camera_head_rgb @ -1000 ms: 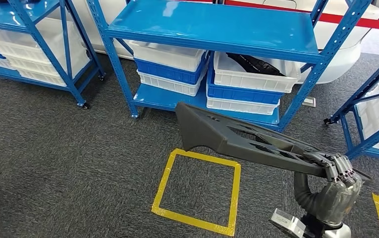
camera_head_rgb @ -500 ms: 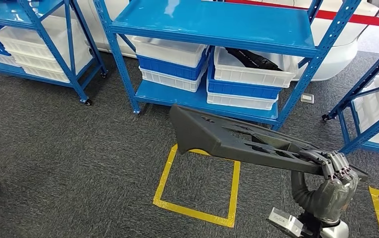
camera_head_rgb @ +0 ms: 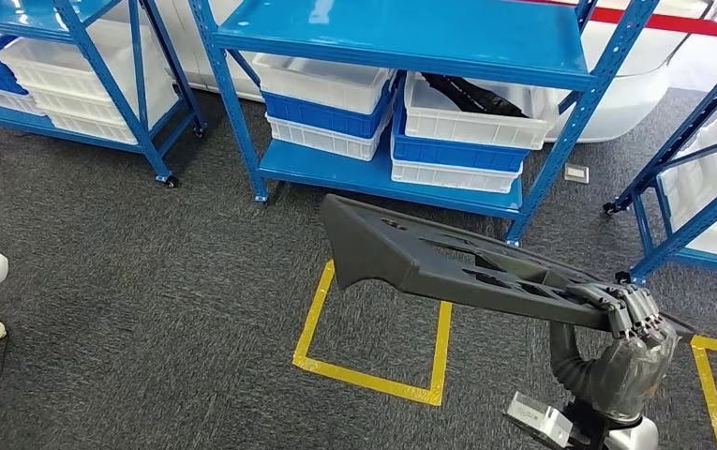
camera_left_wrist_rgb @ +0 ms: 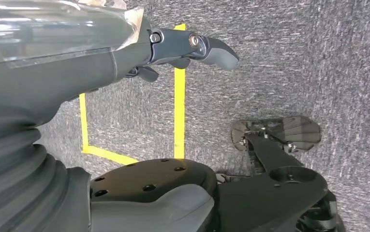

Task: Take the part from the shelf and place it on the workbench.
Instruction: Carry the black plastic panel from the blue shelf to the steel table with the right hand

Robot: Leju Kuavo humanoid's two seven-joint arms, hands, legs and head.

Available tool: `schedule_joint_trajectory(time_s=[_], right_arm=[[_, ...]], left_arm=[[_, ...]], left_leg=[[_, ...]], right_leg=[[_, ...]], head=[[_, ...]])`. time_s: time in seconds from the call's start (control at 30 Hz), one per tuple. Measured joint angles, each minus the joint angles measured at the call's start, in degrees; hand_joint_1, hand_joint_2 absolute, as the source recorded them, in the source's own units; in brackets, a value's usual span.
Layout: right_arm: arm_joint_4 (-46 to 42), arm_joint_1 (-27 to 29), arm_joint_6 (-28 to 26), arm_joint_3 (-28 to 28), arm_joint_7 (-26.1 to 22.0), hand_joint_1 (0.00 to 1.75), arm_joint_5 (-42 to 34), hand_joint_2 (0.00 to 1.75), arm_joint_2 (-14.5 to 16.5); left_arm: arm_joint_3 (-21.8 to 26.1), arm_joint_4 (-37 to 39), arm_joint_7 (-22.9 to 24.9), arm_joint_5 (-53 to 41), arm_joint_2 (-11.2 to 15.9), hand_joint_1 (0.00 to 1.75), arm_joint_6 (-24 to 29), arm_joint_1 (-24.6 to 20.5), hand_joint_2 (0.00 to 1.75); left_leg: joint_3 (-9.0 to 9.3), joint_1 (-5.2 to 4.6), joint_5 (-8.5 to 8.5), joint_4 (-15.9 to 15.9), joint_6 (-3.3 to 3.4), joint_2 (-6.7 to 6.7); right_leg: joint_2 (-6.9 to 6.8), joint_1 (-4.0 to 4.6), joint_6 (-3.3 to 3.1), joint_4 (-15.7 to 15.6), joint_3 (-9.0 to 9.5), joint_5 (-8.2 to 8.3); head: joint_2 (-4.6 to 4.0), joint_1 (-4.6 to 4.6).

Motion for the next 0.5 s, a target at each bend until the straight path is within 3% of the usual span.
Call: schedule_joint_trajectory(time_s=[0.07, 0.1, 0.17, 0.2, 0.23, 0.27, 0.3, 0.33, 0.4, 0.43, 0.5], right_arm=[[0.1, -0.2, 0.0, 0.1, 0.0, 1.75, -0.1, 1.75, 0.0], [0.1, -0.3, 0.0, 0.1, 0.0, 1.75, -0.1, 1.75, 0.0], [0.2, -0.4, 0.0, 0.2, 0.0, 1.75, -0.2, 1.75, 0.0], [0.3, -0.5, 0.0, 0.3, 0.0, 1.75, -0.2, 1.75, 0.0], [0.3, -0.5, 0.0, 0.3, 0.0, 1.75, -0.2, 1.75, 0.0], [0.4, -0.5, 0.0, 0.3, 0.0, 1.75, -0.2, 1.75, 0.0], [0.5, -0.6, 0.0, 0.3, 0.0, 1.75, -0.3, 1.75, 0.0], [0.5, -0.6, 0.0, 0.3, 0.0, 1.75, -0.3, 1.75, 0.0], [0.5, -0.7, 0.0, 0.3, 0.0, 1.75, -0.4, 1.75, 0.0], [0.5, -0.9, 0.0, 0.3, 0.0, 1.75, -0.4, 1.75, 0.0], [0.5, -1.1, 0.0, 0.4, 0.0, 1.75, -0.5, 1.75, 0.0]], left_arm=[[0.0, 0.0, 0.0, 0.0, 0.0, 0.00, 0.1, 0.1, 1.75], [0.0, 0.0, 0.0, 0.1, 0.0, 0.00, 0.1, 0.1, 1.75], [0.0, 0.0, 0.0, 0.1, 0.0, 0.00, 0.1, 0.1, 1.75], [0.0, 0.0, 0.0, 0.2, 0.0, 0.00, 0.1, 0.1, 1.75], [0.0, 0.0, 0.0, 0.2, 0.0, 0.00, 0.1, 0.0, 1.75], [0.0, 0.0, 0.0, 0.2, 0.0, 0.00, 0.1, 0.0, 1.75], [0.0, 0.0, 0.0, 0.2, 0.0, 0.00, 0.1, 0.0, 1.75], [0.0, 0.0, 0.0, 0.2, 0.0, 0.00, 0.1, 0.0, 1.75], [0.0, 0.0, 0.0, 0.2, 0.1, 0.00, 0.1, 0.0, 1.75], [0.0, 0.0, 0.0, 0.2, 0.1, 0.00, 0.1, 0.0, 1.75], [0.0, 0.0, 0.0, 0.2, 0.1, 0.00, 0.1, 0.0, 1.75]], left_leg=[[-0.52, 0.25, -0.92, 0.8, -0.64, -0.22], [-1.06, 0.39, -2.75, 2.3, -1.00, -0.34], [-2.71, 0.66, -8.31, 8.2, -1.69, -0.45], [-3.49, 0.78, -10.45, 11.8, -1.95, -0.45], [-3.76, 0.89, -11.48, 14.5, -2.11, -0.44], [-3.16, 0.96, -11.31, 15.4, -2.15, -0.44], [-1.52, 1.01, -10.19, 14.2, -2.09, -0.44], [1.16, 1.03, -8.72, 10.8, -1.89, -0.46], [6.42, 0.89, -7.40, 3.0, -1.28, -0.62], [7.84, 0.69, -7.27, 0.6, -0.94, -0.70], [7.99, 0.18, -6.98, -0.4, -0.27, -0.75]], right_leg=[[-0.15, -0.38, -1.17, 0.0, -0.75, 0.72], [-0.24, -0.56, -1.91, 0.0, -1.14, 1.23], [-0.40, -0.54, -2.90, 0.0, -2.08, 2.33], [-0.45, -0.44, -3.03, 0.1, -2.62, 2.86], [-0.48, -0.36, -2.99, 0.2, -3.24, 3.37], [-0.49, -0.30, -2.89, 0.4, -3.92, 3.83], [-0.48, -0.27, -2.74, 0.6, -4.58, 4.19], [-0.46, -0.26, -2.58, 0.9, -5.14, 4.49], [-0.45, -0.24, -2.02, 1.2, -5.87, 5.05], [-0.46, -0.24, -1.65, 1.2, -6.05, 5.34], [-0.51, -0.35, -0.75, 1.1, -6.24, 6.07]], head=[[0.00, 0.00], [0.00, -0.07], [0.00, -0.21], [0.00, -0.24], [0.00, -0.23], [0.00, -0.25], [0.00, -0.25], [0.00, -0.26], [0.00, -0.22], [0.00, -0.22], [0.00, -0.32]])
